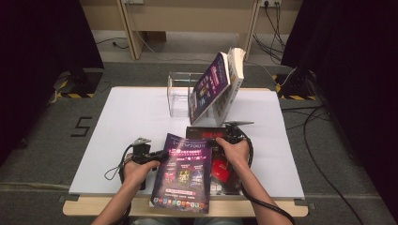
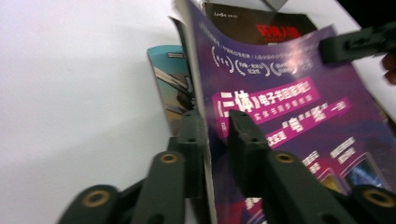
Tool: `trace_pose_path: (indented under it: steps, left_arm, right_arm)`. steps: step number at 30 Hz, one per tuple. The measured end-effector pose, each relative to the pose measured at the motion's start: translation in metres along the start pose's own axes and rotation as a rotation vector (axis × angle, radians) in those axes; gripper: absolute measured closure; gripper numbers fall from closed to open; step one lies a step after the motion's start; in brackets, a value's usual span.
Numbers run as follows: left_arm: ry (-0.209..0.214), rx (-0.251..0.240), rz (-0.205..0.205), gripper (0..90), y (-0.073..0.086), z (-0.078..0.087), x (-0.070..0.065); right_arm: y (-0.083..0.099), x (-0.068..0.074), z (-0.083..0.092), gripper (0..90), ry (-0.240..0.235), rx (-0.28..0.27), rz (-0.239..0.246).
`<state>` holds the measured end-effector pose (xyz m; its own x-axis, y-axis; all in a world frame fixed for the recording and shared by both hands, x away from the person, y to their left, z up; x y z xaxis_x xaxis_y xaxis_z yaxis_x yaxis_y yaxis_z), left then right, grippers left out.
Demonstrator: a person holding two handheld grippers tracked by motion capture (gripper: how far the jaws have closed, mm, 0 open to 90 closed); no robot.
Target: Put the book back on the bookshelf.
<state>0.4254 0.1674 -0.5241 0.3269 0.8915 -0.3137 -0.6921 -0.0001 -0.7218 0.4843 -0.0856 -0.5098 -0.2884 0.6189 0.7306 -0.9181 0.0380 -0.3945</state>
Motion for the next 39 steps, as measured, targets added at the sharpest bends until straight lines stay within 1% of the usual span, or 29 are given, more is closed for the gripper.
trace_pose_path:
  steps: [1,4,5,6,8,10,13,17,21,28,30,34,39]
  left_arm:
    - [-0.006,-0.006,-0.007,64.7,-0.001,0.001,0.001]
    - [-0.041,-0.014,-0.034,45.4,-0.005,0.007,0.004]
    - [-0.047,-0.014,-0.044,41.0,-0.006,0.009,0.005]
    - [-0.051,-0.019,-0.043,38.1,-0.006,0.011,0.006]
    - [-0.051,-0.026,-0.043,34.5,-0.005,0.014,0.009]
    - [-0.045,-0.036,-0.035,33.9,-0.004,0.017,0.012]
    - [-0.040,-0.051,-0.020,33.7,-0.003,0.021,0.015]
    - [-0.034,-0.061,-0.020,33.8,-0.003,0.024,0.017]
    - [-0.033,-0.083,-0.013,34.0,-0.006,0.028,0.018]
    - [-0.025,-0.110,-0.005,34.2,-0.007,0.030,0.019]
    - [-0.030,-0.115,-0.008,34.2,-0.007,0.030,0.021]
    - [-0.039,-0.118,-0.012,34.1,-0.006,0.031,0.023]
    - [-0.036,-0.120,-0.018,32.3,-0.004,0.030,0.024]
  right_arm:
    - [0.000,0.001,0.000,83.1,-0.010,-0.010,-0.006]
    - [0.000,0.004,0.002,84.0,-0.038,-0.028,-0.022]
    - [-0.001,0.005,0.003,84.2,-0.051,-0.034,-0.028]
    - [-0.001,0.007,0.004,84.3,-0.061,-0.038,-0.031]
    - [-0.002,0.010,0.005,84.6,-0.080,-0.051,-0.032]
    - [-0.002,0.013,0.007,84.7,-0.095,-0.061,-0.029]
    - [-0.003,0.020,0.009,84.8,-0.116,-0.084,-0.012]
    - [-0.006,0.030,0.014,84.9,-0.132,-0.114,0.023]
    - [-0.011,0.042,0.022,84.9,-0.141,-0.153,0.062]
    - [-0.017,0.066,0.036,84.9,-0.144,-0.220,0.160]
    - [-0.019,0.074,0.040,84.9,-0.145,-0.243,0.187]
    - [-0.022,0.089,0.051,84.9,-0.142,-0.290,0.244]
    - [-0.028,0.104,0.063,84.9,-0.134,-0.352,0.304]
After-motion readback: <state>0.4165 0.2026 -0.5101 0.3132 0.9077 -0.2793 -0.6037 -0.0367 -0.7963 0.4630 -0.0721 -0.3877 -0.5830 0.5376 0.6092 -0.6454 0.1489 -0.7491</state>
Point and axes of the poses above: each handheld gripper's, and its own axes: z roughly backward along the jaws, y roughly out of its underside, x roughly to its left, the point moved 6 cm from there along -z, roughly forward along the jaws, and after that the axes turned 7 degrees about -y, right-handed, at the moved point
